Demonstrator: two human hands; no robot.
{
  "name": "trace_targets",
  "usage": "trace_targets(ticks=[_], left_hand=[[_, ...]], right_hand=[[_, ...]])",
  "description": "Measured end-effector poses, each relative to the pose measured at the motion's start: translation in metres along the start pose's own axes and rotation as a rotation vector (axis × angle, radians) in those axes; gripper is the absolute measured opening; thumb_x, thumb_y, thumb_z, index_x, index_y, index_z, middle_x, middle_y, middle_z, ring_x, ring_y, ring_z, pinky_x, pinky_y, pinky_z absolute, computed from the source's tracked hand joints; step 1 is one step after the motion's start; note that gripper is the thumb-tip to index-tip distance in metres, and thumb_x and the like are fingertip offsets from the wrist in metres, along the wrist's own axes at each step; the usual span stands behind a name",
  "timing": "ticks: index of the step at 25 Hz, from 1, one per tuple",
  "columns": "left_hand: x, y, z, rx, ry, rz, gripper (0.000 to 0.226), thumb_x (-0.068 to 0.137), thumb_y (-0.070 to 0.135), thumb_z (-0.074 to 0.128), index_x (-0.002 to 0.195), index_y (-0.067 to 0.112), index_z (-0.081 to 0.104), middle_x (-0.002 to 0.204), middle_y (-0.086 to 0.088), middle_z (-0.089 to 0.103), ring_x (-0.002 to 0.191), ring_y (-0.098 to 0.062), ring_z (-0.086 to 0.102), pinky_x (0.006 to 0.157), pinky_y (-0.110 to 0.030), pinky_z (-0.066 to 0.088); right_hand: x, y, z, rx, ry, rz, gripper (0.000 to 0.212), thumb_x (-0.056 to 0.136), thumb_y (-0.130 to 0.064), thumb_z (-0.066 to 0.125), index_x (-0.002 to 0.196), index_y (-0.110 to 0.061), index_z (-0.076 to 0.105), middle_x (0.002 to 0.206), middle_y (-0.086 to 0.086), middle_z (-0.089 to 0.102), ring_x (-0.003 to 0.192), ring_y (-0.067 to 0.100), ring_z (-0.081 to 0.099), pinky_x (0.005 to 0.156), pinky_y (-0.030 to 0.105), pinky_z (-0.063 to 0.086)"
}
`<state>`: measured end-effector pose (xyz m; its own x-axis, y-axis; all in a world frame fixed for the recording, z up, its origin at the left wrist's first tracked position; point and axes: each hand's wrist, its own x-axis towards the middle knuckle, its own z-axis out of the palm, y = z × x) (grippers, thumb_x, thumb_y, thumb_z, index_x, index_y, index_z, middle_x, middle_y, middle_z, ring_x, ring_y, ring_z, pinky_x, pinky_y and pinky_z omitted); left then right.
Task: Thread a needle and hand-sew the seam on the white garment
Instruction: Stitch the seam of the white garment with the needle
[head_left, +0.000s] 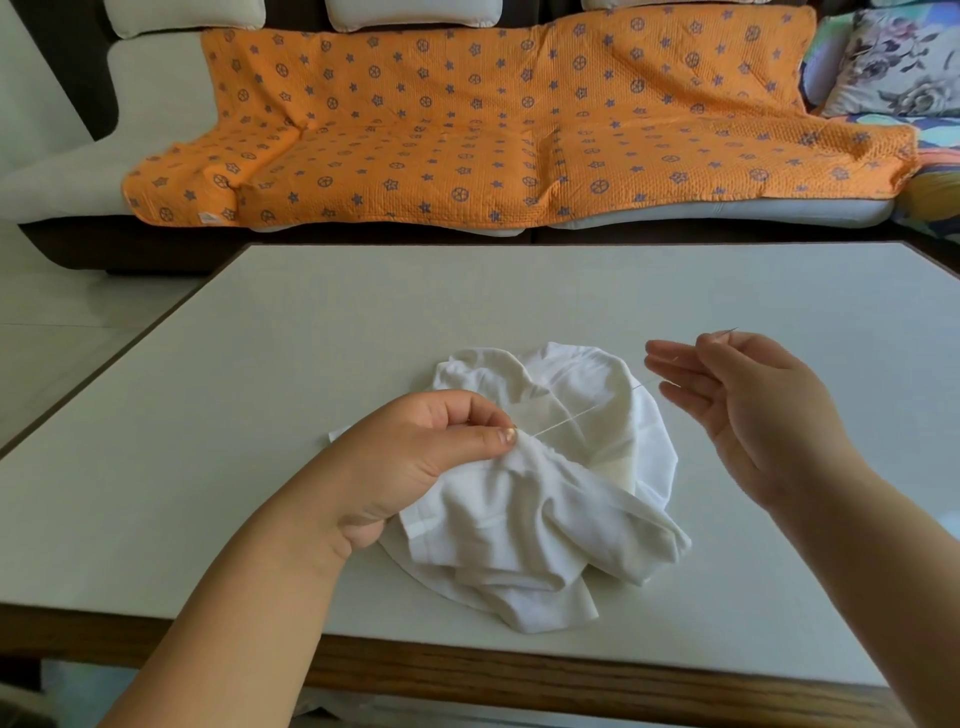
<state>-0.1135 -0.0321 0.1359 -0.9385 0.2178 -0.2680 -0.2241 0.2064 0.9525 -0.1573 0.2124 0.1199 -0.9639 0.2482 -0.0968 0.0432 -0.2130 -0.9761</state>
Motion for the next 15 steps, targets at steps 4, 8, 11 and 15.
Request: trace_targets(ticks=[4,8,11,15], left_hand=[[-0.002,0.001,-0.006,-0.073,-0.021,-0.004,0.006,0.075,0.022,0.071,0.081,0.02,0.071,0.083,0.002,0.07,0.079,-0.009,0.065,0.08,-0.026,0.046],[-0.003,0.001,-0.009,-0.066,-0.036,-0.006,0.003,0.075,0.022,0.071,0.078,0.021,0.071,0.083,0.002,0.07,0.08,-0.009,0.064,0.079,-0.027,0.045],[-0.002,-0.001,-0.008,-0.012,-0.018,0.0,0.011,0.087,0.015,0.068,0.078,0.022,0.07,0.08,0.007,0.069,0.08,-0.005,0.063,0.082,-0.026,0.043],[0.001,-0.001,-0.007,0.018,0.013,0.034,0.004,0.083,0.018,0.071,0.082,0.021,0.074,0.083,0.009,0.072,0.085,-0.001,0.065,0.089,-0.023,0.042]], right_hand=[[0.012,0.004,-0.007,-0.097,0.098,-0.054,0.018,0.101,-0.012,0.041,0.085,-0.016,0.048,0.103,0.005,0.074,0.106,0.016,0.067,0.103,0.037,0.047],[0.023,0.007,-0.015,-0.178,0.21,-0.091,0.017,0.102,-0.015,0.038,0.087,-0.017,0.046,0.102,0.001,0.073,0.106,0.013,0.067,0.105,0.038,0.046],[0.007,0.001,-0.001,-0.212,0.106,-0.115,0.011,0.102,-0.012,0.039,0.094,-0.012,0.046,0.087,0.008,0.074,0.086,0.022,0.073,0.085,0.039,0.058],[-0.053,-0.007,0.029,-0.217,-0.403,0.012,0.01,0.099,-0.005,0.046,0.091,-0.009,0.051,0.065,0.015,0.067,0.053,0.028,0.065,0.042,0.026,0.045]])
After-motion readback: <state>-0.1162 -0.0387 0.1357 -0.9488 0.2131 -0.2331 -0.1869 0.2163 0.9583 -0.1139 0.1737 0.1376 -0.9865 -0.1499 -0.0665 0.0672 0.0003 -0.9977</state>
